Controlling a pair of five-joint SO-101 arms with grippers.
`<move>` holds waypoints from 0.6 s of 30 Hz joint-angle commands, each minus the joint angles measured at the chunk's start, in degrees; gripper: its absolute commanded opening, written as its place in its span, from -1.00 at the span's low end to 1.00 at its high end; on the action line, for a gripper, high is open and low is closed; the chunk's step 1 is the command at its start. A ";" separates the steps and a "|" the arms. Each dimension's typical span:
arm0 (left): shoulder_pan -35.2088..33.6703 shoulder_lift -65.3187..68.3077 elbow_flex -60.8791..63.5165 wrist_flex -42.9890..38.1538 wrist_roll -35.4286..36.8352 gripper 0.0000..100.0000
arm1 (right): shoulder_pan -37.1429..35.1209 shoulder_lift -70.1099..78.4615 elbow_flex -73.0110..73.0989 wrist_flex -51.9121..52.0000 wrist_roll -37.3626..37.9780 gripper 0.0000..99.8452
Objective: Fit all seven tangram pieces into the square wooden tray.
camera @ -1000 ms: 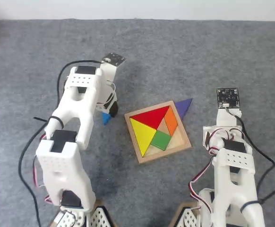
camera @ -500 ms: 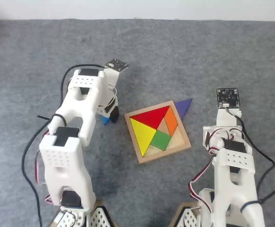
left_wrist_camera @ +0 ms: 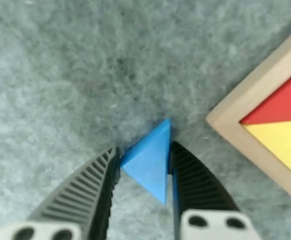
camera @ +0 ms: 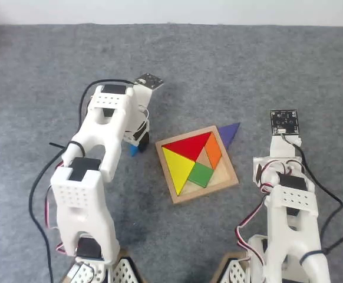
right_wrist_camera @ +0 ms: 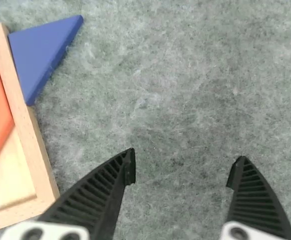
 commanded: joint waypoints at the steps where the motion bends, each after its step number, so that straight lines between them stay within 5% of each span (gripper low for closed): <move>1: 0.00 -0.26 -1.89 0.79 1.32 -0.73 | -0.57 -1.80 -0.35 -0.66 0.00 -0.39; 11: 0.70 -5.19 -9.63 10.81 3.34 -0.73 | -0.57 -1.80 -0.35 -0.66 0.00 -0.39; 18: 11.87 -18.29 0.66 13.98 6.15 -0.73 | -0.40 -1.80 -0.35 -0.66 0.00 -0.39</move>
